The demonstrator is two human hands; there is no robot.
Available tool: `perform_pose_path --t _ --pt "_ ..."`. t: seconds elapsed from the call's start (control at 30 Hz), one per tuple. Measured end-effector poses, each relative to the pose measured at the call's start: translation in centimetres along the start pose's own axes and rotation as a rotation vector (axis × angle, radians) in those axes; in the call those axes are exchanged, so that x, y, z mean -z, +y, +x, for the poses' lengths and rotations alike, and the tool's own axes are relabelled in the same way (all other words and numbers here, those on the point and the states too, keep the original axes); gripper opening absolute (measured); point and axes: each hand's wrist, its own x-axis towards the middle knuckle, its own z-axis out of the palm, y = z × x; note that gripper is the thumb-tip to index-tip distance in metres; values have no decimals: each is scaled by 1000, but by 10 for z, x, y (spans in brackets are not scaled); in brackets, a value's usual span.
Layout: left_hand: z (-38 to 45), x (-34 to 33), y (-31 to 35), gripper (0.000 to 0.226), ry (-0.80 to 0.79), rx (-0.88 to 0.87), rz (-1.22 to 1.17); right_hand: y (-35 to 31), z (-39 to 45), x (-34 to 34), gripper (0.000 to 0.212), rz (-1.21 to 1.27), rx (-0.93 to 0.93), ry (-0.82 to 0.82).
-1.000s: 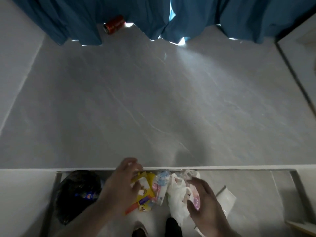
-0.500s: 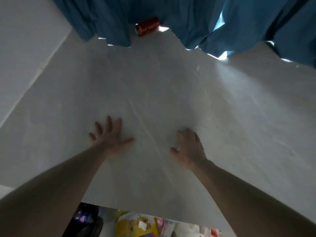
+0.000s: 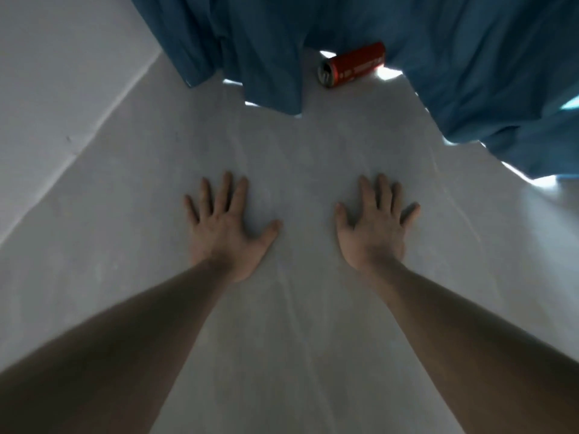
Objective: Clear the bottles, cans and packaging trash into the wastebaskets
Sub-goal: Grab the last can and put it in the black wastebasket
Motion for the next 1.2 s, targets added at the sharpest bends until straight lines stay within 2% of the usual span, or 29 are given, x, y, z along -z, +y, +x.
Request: perform_pose_path --t 0.13,0.3,0.37,0.47,0.57,0.7,0.77,0.83,0.87,0.93,1.0,1.2 --pt "27 5 2 97 -9 -17 -31 -16 56 -2 69 28 68 56" --pt "41 7 1 89 -7 -16 -56 -28 86 5 68 74 85 105" --pt "41 8 -1 89 -13 -9 -63 -40 104 9 73 94 85 108" --pt "44 9 2 89 -33 0 -56 -72 162 29 93 155 103 97" --pt "46 8 2 88 -47 -1 -54 -107 229 52 103 62 129 -49" --pt "45 10 -1 88 -48 11 -55 -124 282 68 91 -167 105 -417" --pt "46 9 -1 88 -48 18 -62 -128 287 67 89 -214 98 -438" --pt "46 8 1 88 -60 21 -57 -130 273 60 87 -176 159 -347" --pt "46 8 1 88 -58 21 -51 -125 259 52 77 -134 247 -252" --pt "46 9 0 88 -49 21 -42 -101 215 35 53 96 387 -49" --pt "45 9 1 87 -40 19 -37 -67 150 26 44 342 400 60" --pt "45 7 1 88 -30 11 -56 16 -86 20 41 549 311 55"
